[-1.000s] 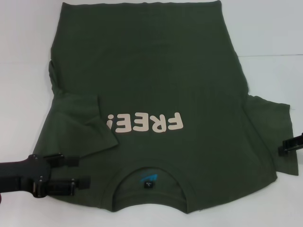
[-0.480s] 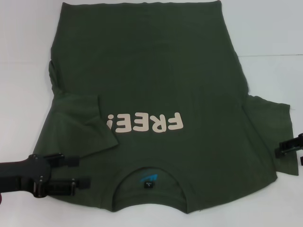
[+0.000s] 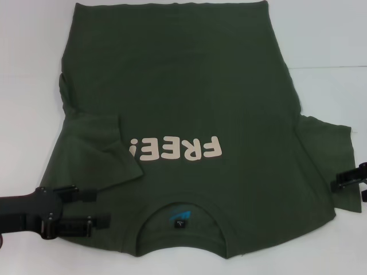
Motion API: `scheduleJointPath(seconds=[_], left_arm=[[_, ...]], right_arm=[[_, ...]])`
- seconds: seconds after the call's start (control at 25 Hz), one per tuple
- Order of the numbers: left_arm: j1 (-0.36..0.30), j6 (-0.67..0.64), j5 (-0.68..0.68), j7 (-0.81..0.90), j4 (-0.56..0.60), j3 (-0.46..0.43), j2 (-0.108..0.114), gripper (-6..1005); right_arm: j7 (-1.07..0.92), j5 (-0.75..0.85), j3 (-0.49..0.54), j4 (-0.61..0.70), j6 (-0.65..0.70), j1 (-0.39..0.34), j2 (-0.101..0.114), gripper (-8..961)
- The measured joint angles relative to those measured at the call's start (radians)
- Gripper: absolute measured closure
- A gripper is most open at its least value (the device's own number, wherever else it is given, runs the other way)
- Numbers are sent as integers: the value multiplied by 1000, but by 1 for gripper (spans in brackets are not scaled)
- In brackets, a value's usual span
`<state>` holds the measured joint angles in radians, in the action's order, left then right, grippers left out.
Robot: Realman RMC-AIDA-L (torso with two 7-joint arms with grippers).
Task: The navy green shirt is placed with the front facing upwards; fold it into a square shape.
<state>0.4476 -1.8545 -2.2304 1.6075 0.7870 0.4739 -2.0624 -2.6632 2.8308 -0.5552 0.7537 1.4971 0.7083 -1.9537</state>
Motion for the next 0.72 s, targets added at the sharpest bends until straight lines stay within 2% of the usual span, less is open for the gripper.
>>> scheduleJointPath(seconds=[0.72], left_arm=[[6, 0, 0, 0, 0, 0, -4, 76]], right_arm=[[2, -11, 0, -16, -6, 5, -2, 38]])
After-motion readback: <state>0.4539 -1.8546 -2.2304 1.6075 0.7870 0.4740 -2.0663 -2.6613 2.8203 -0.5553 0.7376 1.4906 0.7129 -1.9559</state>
